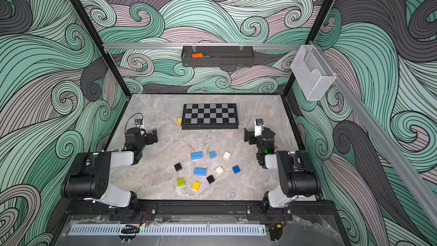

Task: Assemble a giraffe with lego
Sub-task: Pick up the lego brick from the center of the board.

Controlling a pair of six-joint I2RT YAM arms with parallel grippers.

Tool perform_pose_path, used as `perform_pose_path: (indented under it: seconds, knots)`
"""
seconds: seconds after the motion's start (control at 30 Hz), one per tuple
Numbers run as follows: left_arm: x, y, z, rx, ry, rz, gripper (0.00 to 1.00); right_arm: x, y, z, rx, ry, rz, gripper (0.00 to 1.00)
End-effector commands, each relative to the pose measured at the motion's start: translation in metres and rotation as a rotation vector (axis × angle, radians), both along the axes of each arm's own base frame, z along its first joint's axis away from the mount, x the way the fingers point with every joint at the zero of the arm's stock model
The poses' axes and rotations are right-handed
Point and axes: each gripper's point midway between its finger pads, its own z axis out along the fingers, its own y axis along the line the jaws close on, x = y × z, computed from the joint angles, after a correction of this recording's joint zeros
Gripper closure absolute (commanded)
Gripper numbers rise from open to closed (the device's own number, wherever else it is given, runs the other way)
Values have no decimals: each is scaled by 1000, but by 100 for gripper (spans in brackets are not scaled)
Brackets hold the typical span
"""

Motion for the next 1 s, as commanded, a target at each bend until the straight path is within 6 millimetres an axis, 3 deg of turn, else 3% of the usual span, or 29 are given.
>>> perform_pose_path:
  seconds: [0.0,0.97]
  knots:
    - [13,1,15,8,-49,-10,1,6,3,8,-6,-28,16,1]
    - [13,1,15,8,-49,-10,1,5,3,8,-4,-25,16,1]
